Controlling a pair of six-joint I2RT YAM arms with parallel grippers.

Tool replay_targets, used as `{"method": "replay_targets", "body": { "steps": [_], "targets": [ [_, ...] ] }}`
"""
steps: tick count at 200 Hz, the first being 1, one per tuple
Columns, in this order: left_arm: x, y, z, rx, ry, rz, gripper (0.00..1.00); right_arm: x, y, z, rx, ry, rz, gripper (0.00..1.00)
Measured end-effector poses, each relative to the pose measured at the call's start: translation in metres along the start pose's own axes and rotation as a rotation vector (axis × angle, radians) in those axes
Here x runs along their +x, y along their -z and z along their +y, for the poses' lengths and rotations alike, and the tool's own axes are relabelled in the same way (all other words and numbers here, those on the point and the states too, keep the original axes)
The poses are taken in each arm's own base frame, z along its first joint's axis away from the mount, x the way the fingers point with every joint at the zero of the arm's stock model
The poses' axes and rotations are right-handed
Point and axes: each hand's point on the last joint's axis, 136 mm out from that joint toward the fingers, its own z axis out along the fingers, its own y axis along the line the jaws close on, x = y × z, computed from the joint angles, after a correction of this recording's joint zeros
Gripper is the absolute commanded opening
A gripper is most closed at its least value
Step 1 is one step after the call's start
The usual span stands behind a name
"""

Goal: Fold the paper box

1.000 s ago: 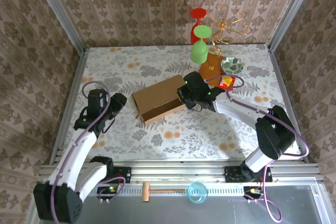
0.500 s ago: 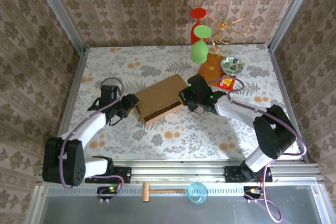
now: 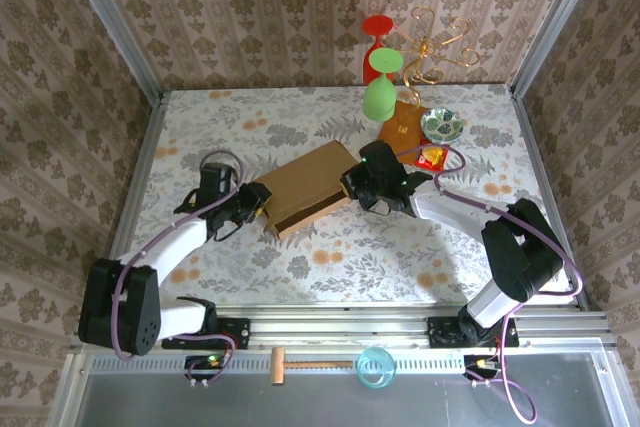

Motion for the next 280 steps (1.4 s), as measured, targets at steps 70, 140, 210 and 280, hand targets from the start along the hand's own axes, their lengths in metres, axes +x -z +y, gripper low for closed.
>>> {"method": "replay_targets", "body": {
  "steps": [70, 140, 210, 280],
  "targets": [
    [0.007, -0.001, 0.001, 0.018, 0.073, 0.008, 0.35, -0.001, -0.004, 0.001, 0.004, -0.001, 0.004, 0.00],
    [0.013, -0.008, 0.009, -0.014, 0.107, 0.037, 0.35, -0.005, -0.007, -0.008, 0.038, 0.001, 0.000, 0.00],
    [-0.006, 0.027, 0.006, -0.014, 0.070, -0.045, 0.45, -0.006, -0.007, -0.015, 0.054, 0.020, 0.019, 0.00],
    [0.011, -0.007, 0.019, -0.039, 0.082, 0.055, 0.45, -0.004, -0.015, -0.043, 0.103, 0.006, 0.039, 0.00]
  ]
}}
